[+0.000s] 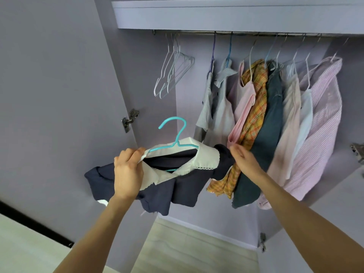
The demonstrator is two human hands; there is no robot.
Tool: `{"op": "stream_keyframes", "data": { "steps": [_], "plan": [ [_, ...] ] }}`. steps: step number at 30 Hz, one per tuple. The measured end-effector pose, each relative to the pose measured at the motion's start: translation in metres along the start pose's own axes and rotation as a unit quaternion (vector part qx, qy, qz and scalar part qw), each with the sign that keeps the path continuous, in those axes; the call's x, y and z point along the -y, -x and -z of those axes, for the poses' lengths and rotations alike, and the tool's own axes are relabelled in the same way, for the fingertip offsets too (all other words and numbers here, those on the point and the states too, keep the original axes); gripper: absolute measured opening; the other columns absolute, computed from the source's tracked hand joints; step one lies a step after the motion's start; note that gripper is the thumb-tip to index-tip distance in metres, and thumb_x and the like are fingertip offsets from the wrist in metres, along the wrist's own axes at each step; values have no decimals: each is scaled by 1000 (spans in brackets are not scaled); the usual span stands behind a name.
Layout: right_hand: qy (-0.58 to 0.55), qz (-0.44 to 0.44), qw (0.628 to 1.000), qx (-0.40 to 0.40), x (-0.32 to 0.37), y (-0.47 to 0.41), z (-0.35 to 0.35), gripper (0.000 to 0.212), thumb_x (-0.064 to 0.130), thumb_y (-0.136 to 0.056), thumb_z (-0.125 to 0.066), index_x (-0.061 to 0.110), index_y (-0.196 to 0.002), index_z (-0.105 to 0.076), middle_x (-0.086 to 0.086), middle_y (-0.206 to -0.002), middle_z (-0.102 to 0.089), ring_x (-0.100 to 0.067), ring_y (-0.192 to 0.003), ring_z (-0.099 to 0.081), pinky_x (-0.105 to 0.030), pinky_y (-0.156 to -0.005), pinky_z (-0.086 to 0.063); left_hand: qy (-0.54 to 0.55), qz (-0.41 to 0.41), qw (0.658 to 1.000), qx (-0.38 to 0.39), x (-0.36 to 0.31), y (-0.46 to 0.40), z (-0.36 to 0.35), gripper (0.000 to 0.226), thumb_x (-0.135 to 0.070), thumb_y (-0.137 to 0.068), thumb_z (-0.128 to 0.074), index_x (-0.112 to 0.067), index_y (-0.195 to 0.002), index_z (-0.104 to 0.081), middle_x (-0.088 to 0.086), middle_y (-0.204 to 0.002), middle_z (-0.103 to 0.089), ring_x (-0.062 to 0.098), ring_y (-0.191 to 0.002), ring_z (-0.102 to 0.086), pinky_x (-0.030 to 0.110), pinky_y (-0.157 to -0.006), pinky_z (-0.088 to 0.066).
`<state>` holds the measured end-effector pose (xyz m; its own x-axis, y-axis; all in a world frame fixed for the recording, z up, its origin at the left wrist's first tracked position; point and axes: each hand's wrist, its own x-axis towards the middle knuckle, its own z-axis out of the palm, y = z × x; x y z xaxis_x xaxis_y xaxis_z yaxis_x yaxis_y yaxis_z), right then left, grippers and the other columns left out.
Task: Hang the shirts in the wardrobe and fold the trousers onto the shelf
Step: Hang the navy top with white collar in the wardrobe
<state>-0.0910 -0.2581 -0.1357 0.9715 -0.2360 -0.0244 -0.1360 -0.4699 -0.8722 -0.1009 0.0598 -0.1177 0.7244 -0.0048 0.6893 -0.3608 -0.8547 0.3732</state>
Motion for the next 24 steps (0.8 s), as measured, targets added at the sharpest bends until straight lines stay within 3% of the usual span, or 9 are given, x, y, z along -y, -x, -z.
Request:
{"op": "stream_keyframes", "data": {
  "steps": [2, 4, 5, 9, 13, 15, 18, 21, 24],
  "plan": [
    [45, -14, 996, 80, 13, -4, -5, 33, 42, -93, -48, 17, -109, -61, 2, -104, -60, -15, -103, -53, -30, -87, -42, 1, 10, 1000, -18, 2, -1, 3, 37, 24, -70, -53, 5, -97, -69, 22, -81, -61, 41, -72, -58, 47, -70, -42],
    [108, -14, 989, 105, 14, -7, -10, 23, 33, -92, -54, 14, -82, -60, -3, -81, -61, -21, -87, -57, -30, -71, -42, -12, 15, 1000, -25, 6, -1, 5, 36, 25, -69, -54, 6, -96, -70, 22, -79, -61, 41, -70, -58, 46, -67, -41],
    [116, -3, 988, 99, 11, -8, -11, 19, 27, -92, -54, 11, -82, -60, -5, -81, -61, -24, -87, -57, -31, -70, -42, -17, 15, 999, -24, 8, 0, 5, 37, 26, -69, -55, 6, -96, -70, 22, -79, -61, 41, -70, -57, 45, -67, -40],
    [-14, -19, 999, 42, 2, -5, -9, 30, 17, -95, -51, 4, -120, -59, -9, -115, -61, -20, -108, -54, -33, -94, -42, -29, -3, 1000, -3, 17, 5, 10, 41, 30, -64, -57, 6, -95, -69, 20, -76, -61, 39, -66, -57, 45, -64, -42],
    [32, 61, 988, -139, 7, -4, -10, 27, 13, -96, -46, 2, -116, -61, -16, -114, -63, -26, -102, -54, -27, -83, -37, -60, -46, 997, 9, 12, 10, 7, 45, 29, -56, -53, 4, -90, -70, 16, -68, -58, 27, -68, -46, 37, -58, -36],
    [65, 102, 974, -194, 11, -1, -14, 25, 12, -96, -44, -1, -111, -60, -19, -109, -62, -34, -100, -55, -29, -78, -37, -54, -19, 998, 9, 3, 7, 5, 45, 26, -58, -51, 4, -91, -71, 17, -70, -60, 31, -66, -50, 37, -59, -37],
    [173, 103, 964, -175, 2, 3, -14, 23, 16, -95, -47, 0, -106, -59, -16, -106, -60, -35, -98, -55, -29, -70, -35, -35, 36, 999, -1, -7, -3, 4, 46, 30, -61, -53, 4, -94, -70, 19, -73, -60, 36, -62, -56, 39, -62, -36],
    [183, 144, 950, -206, 1, 6, -1, 18, 20, -91, -57, 3, -91, -60, -8, -92, -57, -31, -89, -56, -29, -66, -34, -56, 16, 998, 10, -10, -6, 7, 48, 32, -59, -53, 5, -95, -70, 19, -72, -60, 36, -61, -55, 40, -62, -37],
    [247, 79, 961, -98, -1, 7, 6, 18, 27, -86, -62, 11, -88, -53, -2, -86, -55, -28, -86, -57, -33, -66, -40, -34, 38, 999, 11, -12, -10, 9, 44, 29, -66, -52, 5, -98, -70, 21, -77, -61, 38, -66, -56, 39, -66, -33]
  ]
}}
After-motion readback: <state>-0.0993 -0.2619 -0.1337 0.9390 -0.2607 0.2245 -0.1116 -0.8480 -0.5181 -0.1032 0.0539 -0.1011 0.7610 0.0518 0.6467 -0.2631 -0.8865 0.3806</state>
